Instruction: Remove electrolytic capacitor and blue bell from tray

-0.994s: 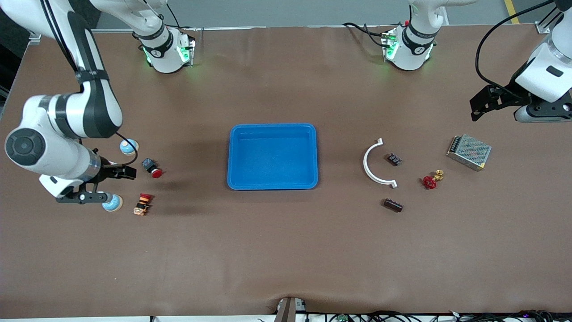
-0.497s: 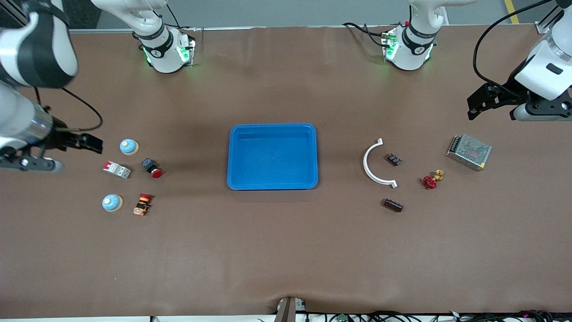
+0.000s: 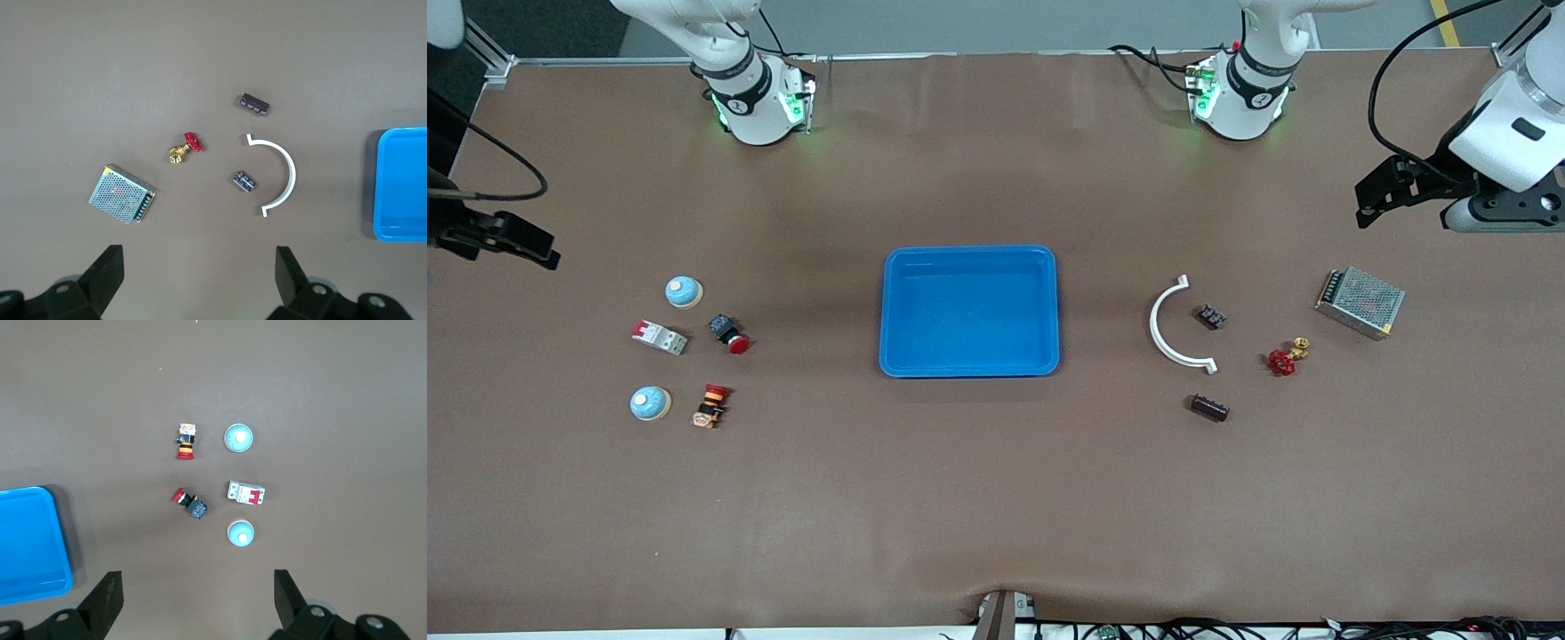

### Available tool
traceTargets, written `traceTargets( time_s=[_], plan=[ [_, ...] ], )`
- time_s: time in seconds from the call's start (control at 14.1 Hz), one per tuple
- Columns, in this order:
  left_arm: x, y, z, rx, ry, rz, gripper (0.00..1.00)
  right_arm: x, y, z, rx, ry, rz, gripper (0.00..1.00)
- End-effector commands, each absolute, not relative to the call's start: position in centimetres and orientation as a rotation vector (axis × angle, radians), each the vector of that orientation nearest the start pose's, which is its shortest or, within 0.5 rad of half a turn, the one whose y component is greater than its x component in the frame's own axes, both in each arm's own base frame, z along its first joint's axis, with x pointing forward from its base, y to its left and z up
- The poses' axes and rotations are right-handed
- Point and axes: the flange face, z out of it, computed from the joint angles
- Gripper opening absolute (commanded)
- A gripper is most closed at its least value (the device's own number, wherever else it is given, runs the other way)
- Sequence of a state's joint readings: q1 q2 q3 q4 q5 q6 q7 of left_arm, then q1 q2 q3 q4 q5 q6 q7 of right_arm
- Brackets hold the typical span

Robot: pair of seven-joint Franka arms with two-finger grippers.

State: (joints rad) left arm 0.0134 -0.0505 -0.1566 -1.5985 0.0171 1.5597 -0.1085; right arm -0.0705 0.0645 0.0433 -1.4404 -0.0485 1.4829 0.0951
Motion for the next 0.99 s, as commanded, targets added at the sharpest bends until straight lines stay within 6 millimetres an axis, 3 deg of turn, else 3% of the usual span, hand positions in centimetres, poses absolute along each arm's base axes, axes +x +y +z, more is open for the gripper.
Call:
traceTargets(
  time_s=[0.0,0.43,0.92],
  plan=[
    [52.3,-7.8,64.9,-3.124,0.061,-0.011,1.0,56.7,-2.5,65.7,-3.159,0.227,0.04,1.0],
    [51.4,-7.6,65.8,-3.121,0.058,-0.024,1.0,55.8,-1.9,67.5,-3.135,0.284,0.05,1.0],
    [51.9,-8.2,65.5,-3.119,0.073,-0.043,1.0,55.6,-1.9,67.7,-3.123,0.298,0.051,1.0]
  ],
)
